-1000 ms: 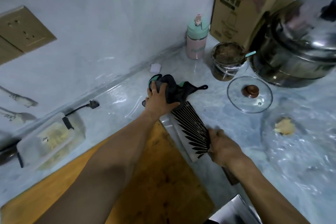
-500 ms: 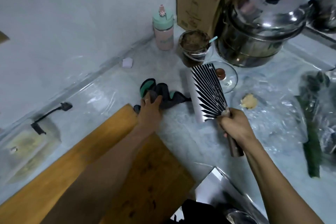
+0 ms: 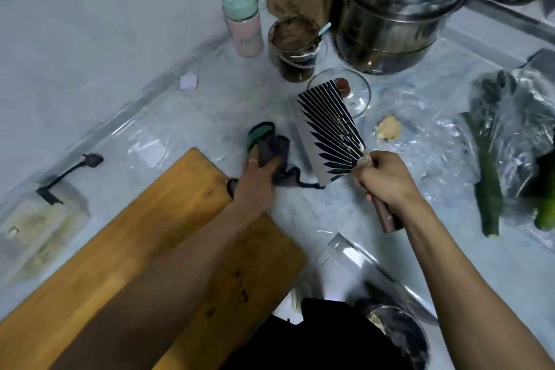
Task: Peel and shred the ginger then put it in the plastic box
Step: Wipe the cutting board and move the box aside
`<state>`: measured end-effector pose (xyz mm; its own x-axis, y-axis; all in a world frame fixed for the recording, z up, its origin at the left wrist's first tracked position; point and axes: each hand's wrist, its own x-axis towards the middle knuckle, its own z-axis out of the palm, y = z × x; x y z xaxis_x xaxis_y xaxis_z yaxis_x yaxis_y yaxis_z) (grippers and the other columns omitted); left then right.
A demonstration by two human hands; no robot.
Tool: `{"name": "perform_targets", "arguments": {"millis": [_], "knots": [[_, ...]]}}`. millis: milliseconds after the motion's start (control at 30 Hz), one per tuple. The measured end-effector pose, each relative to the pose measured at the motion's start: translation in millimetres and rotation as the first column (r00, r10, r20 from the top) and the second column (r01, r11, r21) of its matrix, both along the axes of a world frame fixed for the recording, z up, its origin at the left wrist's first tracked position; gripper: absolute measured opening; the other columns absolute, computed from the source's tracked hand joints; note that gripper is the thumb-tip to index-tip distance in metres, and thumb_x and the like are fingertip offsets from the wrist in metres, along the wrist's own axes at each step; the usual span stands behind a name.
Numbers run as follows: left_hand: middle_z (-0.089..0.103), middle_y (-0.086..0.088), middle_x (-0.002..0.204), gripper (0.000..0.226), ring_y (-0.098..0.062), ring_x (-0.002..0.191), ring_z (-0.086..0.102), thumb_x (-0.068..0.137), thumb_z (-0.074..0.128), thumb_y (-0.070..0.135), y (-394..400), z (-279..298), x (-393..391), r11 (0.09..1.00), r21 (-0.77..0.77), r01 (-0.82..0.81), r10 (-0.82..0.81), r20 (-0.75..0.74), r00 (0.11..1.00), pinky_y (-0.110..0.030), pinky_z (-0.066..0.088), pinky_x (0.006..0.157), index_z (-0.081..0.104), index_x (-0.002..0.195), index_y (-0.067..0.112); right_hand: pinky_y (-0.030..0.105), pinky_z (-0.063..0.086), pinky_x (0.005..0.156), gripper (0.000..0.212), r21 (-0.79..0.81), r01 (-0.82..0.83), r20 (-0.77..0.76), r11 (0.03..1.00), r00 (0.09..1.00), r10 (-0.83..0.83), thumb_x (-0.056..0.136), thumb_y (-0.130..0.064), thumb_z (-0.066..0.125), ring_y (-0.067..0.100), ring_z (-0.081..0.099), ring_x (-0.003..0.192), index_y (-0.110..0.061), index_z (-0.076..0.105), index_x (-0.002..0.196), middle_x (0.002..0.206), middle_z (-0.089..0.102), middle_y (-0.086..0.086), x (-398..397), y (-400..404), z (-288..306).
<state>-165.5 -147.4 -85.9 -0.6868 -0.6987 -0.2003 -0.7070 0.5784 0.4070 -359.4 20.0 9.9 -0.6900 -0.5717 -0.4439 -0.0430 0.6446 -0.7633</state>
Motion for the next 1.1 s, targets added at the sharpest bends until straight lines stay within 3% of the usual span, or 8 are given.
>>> {"name": "perform_targets", "arguments": {"millis": [300,467,534,667,767,901,1001,1101], "knots": [[0.017,-0.009,0.161,0.048,-0.032,0.144,0.016,0.099,0.045,0.019,60,20,16,0.831,0.049,0.555,-0.555,0.146,0.819,-0.041,0.024,0.117,0.048,0.144,0.036,0.033,0.049,0.052,0.005,0.008,0.053,-0.003,0.999,0.999,-0.053,0.072,-0.006,0.058,0.022,0.053,0.053,-0.008,0.062,0.075,0.065,0.059,0.006,-8,16,0],[0.027,-0.007,0.158,0.04,-0.029,0.139,0.03,0.099,0.049,0.027,-20,44,47,0.836,-0.053,0.546,-0.51,0.292,0.809,-0.038,0.031,0.112,0.055,0.138,0.034,0.026,0.045,0.044,0.008,-0.001,-0.007,0.03,1.0,1.0,0.007,0.075,-0.005,0.056,0.019,0.05,0.044,-0.008,0.06,0.069,0.059,0.056,0.006,13,7,0],[0.035,-0.012,0.153,0.042,-0.037,0.128,0.043,0.089,0.053,0.021,-50,57,61,0.881,-0.128,0.455,-0.422,0.219,0.88,-0.043,0.04,0.103,0.065,0.128,0.033,0.03,0.047,0.047,0.007,0.007,-0.037,0.052,0.999,0.998,0.037,0.073,-0.005,0.057,0.019,0.051,0.044,-0.008,0.062,0.07,0.056,0.056,0.006,21,2,-5],[0.047,-0.02,0.132,0.049,-0.037,0.121,0.046,0.075,0.053,0.0,-62,63,92,0.991,-0.089,-0.101,0.079,-0.218,0.973,-0.031,0.038,0.105,0.072,0.115,0.021,0.029,0.044,0.048,0.007,0.036,-0.107,0.095,0.994,0.99,0.103,0.067,-0.004,0.057,0.017,0.049,0.04,-0.01,0.06,0.066,0.051,0.054,0.003,35,-17,-20],[0.05,-0.018,0.126,0.058,-0.027,0.121,0.044,0.073,0.051,-0.017,-23,64,107,0.924,0.042,-0.38,0.363,-0.409,0.837,-0.009,0.029,0.101,0.07,0.117,0.015,0.03,0.046,0.05,0.005,0.033,-0.158,0.116,0.987,0.981,0.153,0.065,-0.008,0.057,0.018,0.052,0.043,-0.011,0.06,0.063,0.052,0.057,0.003,45,-37,-32],[0.056,-0.02,0.129,0.054,-0.035,0.125,0.048,0.079,0.05,-0.021,15,39,121,0.792,0.211,-0.573,0.593,-0.489,0.64,-0.007,0.033,0.099,0.068,0.116,0.014,0.029,0.046,0.049,0.008,0.019,-0.236,0.125,0.971,0.965,0.232,0.071,-0.005,0.058,0.018,0.053,0.045,-0.008,0.06,0.064,0.053,0.057,0.004,56,-64,-46],[0.054,-0.011,0.133,0.048,-0.022,0.125,0.048,0.086,0.045,-0.022,29,41,117,0.606,0.417,-0.677,0.78,-0.479,0.402,-0.004,0.034,0.099,0.064,0.123,0.003,0.025,0.045,0.045,0.005,0.038,-0.296,0.069,0.954,0.954,0.293,0.075,-0.004,0.06,0.015,0.055,0.046,0.0,0.063,0.074,0.059,0.061,0.007,60,-75,-55],[0.054,-0.004,0.13,0.051,-0.014,0.123,0.048,0.087,0.041,-0.024,36,55,120,0.548,0.496,-0.674,0.819,-0.484,0.31,-0.001,0.037,0.094,0.061,0.127,0.0,0.024,0.045,0.051,0.009,0.088,-0.371,-0.034,0.924,0.926,0.375,0.077,-0.006,0.06,0.017,0.06,0.062,-0.001,0.062,0.084,0.074,0.066,0.007,61,-79,-60]]}}
